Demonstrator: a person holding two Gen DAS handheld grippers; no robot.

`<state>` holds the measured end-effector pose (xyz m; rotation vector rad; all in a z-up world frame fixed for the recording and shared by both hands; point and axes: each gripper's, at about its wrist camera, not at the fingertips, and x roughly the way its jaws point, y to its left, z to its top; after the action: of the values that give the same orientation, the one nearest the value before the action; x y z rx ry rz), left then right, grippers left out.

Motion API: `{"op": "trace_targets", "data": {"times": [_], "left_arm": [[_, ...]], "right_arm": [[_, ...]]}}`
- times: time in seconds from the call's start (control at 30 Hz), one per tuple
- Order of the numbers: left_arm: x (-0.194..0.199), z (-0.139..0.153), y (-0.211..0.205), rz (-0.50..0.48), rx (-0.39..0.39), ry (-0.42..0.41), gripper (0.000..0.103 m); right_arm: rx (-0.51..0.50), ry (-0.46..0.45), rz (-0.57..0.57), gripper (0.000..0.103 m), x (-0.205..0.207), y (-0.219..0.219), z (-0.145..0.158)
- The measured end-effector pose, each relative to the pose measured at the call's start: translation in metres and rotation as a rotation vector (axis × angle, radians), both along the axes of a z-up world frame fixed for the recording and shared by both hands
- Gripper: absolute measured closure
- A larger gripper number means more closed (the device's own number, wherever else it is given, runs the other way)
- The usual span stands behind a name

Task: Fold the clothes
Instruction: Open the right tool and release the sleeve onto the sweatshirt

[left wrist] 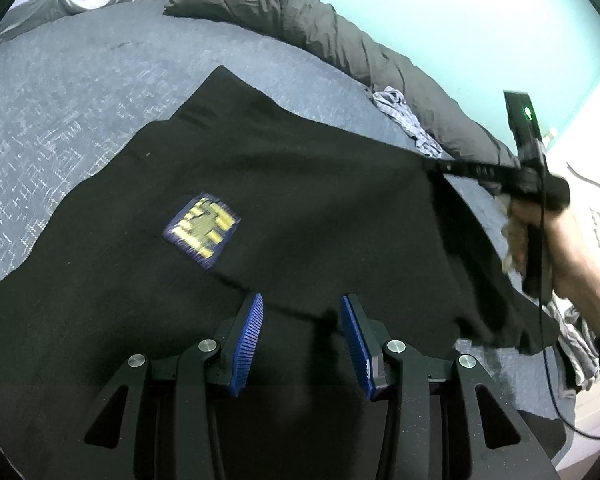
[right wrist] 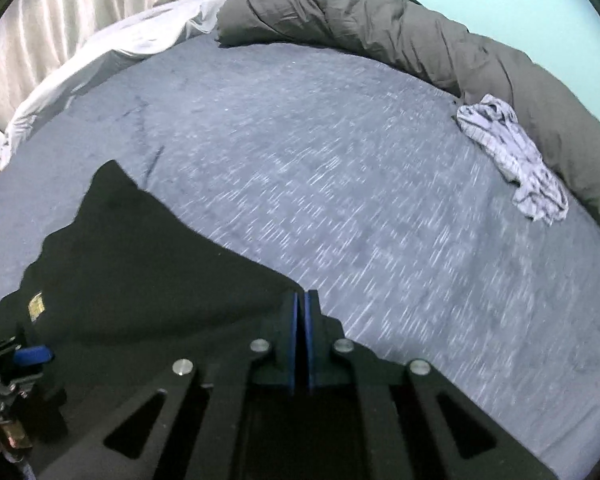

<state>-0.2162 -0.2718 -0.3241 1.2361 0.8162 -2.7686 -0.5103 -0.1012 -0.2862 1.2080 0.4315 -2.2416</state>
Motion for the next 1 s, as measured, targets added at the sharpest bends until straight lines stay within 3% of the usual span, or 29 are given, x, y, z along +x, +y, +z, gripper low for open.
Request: {"op": "trace_targets", "data": {"times": [0.2,0.3,0.4,0.47,0.6,0.7,0.77,0.83,1.0], "left_arm": [[-0.002,-0.003,-0.001,-0.002,-0.002,-0.015,0.058],[-0.003,-0.005,-0.002,0.003,-0.007,-0.028,0.058],[-0.005,-0.006,-0.004,0.008,-0.003,-0.036,0.058],[-0.006,-0.005,-0.002,0.010,-0.004,-0.033,0.058],[-0.007,-0.001,0.003,0.012,-0.008,-0.027,0.058],[-0.009,0.002,0.006,0.014,-0.010,-0.023,0.058],[-0.010,0.003,0.008,0.016,-0.012,-0.020,0.058],[-0.010,0.006,0.015,0.010,-0.021,-0.016,0.058],[-0.016,0.010,0.041,-0.033,-0.037,-0.007,0.058]], "right_arm": [[0.054,0.003,-0.025,0.100,-0.026,-0.008,-0.019],[0.064,0.024,-0.100,0.103,-0.036,0.001,-0.024],[0.031,-0.012,-0.189,0.103,-0.047,0.022,-0.027],[-0.043,-0.001,-0.183,0.103,-0.041,0.042,-0.016],[-0.091,0.001,-0.202,0.102,-0.020,0.093,0.004],[-0.114,0.012,-0.240,0.094,0.008,0.145,0.020],[-0.143,0.018,-0.293,0.080,0.032,0.191,0.030],[-0.159,0.029,-0.355,0.054,0.056,0.237,0.036],[-0.105,0.031,-0.525,0.049,0.111,0.350,0.033]]}}
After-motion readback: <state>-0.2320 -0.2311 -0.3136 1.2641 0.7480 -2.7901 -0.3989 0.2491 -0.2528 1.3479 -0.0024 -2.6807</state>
